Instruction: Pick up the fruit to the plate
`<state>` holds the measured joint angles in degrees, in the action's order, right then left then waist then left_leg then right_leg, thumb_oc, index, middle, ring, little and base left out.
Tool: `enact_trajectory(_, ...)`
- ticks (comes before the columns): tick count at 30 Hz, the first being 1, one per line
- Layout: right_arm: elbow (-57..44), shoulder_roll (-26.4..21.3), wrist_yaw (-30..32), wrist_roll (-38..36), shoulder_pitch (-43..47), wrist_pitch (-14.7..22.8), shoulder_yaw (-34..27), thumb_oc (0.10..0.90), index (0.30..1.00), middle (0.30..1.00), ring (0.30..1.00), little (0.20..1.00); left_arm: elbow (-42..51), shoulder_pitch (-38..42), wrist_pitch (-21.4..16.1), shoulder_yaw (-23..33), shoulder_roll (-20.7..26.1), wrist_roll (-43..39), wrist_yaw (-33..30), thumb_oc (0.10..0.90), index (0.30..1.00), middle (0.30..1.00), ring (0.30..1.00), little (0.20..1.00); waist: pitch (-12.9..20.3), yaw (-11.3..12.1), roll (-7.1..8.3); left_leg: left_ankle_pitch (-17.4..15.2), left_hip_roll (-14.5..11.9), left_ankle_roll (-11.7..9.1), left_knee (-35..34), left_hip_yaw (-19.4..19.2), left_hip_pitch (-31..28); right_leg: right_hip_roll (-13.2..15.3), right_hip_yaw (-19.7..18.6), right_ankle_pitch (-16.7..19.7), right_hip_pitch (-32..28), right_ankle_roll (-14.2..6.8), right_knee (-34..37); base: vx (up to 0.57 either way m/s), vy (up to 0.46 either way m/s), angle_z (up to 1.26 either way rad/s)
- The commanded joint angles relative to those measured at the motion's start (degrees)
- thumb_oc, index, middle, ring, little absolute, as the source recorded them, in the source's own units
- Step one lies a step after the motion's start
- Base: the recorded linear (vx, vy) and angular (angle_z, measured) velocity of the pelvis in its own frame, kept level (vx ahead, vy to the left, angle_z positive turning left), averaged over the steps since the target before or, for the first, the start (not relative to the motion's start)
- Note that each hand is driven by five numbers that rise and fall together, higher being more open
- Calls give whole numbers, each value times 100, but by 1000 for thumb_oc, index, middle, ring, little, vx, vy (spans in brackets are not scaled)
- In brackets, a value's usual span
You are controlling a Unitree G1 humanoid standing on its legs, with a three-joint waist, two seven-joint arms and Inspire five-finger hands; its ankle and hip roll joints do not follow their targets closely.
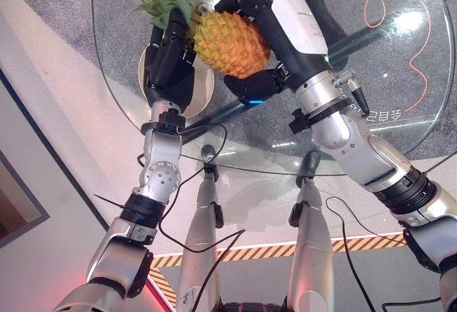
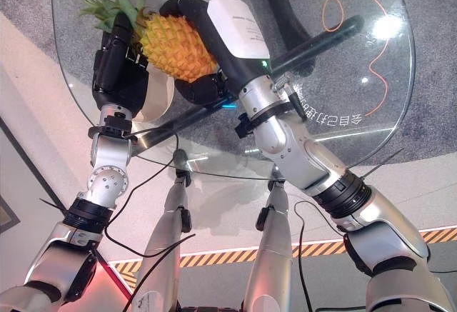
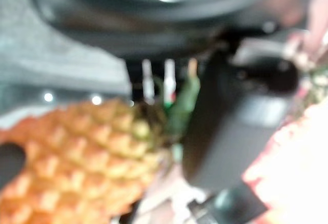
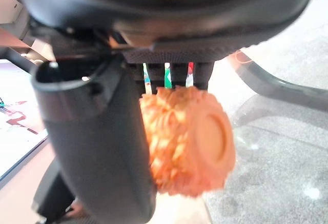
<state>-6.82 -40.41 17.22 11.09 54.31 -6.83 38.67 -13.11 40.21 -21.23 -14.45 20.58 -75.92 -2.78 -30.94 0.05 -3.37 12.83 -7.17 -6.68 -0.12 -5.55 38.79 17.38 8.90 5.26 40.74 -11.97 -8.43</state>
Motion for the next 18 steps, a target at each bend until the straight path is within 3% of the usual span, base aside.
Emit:
enact_trajectory(1, -756, 262, 239, 124, 927, 545, 19, 800, 900, 900, 900, 900, 972, 1019, -348, -415, -195, 340, 722, 100, 300, 300, 300, 200, 115, 154, 193, -345, 49, -70, 275, 138, -73, 40, 426, 509, -139, -113, 177, 0, 0, 0)
enact_trajectory(18, -758, 416, 264, 241, 778, 540, -225, 800, 900, 900, 900, 900, 917, 956, -753, -158, -337, 1031, 166, 100, 300, 300, 300, 200, 115, 167, 193, -342, 53, -76, 261, 145, -67, 45, 432, 488, -126, -104, 159, 0, 0, 0)
